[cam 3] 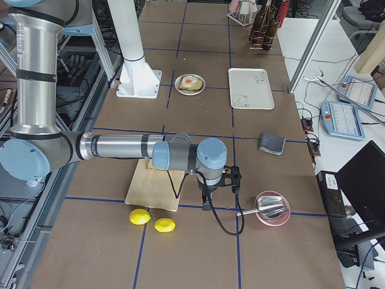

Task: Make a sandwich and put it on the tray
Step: 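Move the right gripper down toward the bread slice on the wooden board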

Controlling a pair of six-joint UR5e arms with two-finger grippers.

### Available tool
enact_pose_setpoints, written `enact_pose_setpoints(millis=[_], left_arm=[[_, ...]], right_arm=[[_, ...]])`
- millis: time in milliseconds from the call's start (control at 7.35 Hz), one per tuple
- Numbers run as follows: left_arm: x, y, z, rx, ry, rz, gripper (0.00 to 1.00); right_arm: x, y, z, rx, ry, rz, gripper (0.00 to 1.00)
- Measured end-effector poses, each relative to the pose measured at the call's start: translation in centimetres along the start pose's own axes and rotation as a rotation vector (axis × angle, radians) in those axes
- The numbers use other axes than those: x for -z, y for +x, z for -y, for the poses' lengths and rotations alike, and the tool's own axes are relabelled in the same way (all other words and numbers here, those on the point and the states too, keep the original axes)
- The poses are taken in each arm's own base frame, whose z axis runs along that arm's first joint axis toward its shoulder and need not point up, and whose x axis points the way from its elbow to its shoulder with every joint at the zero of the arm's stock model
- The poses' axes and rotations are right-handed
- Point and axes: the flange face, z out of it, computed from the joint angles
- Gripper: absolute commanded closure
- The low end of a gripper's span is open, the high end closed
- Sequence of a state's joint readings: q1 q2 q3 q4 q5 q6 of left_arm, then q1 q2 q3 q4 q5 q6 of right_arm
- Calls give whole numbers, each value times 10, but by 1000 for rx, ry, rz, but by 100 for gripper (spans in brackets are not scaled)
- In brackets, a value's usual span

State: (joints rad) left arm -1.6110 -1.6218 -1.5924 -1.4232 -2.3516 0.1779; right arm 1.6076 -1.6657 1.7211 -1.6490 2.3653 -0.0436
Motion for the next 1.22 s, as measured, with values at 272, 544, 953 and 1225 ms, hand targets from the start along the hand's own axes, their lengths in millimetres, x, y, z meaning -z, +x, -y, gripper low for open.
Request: enact_pose_setpoints(millis=[272, 544, 953, 1225], left_arm=[[2, 2, 3, -5, 4, 1, 0], [19, 19, 26, -49, 40, 3, 0], [7, 102, 74, -319, 132, 5, 0], [7, 151, 95, -454, 222, -11, 0]], right_arm=[[2, -2, 2, 3, 5, 1, 0], [4, -5, 4, 9, 8, 3, 0], [21, -37, 24, 63, 43, 38, 0], [30, -55, 34, 91, 59, 87, 0]])
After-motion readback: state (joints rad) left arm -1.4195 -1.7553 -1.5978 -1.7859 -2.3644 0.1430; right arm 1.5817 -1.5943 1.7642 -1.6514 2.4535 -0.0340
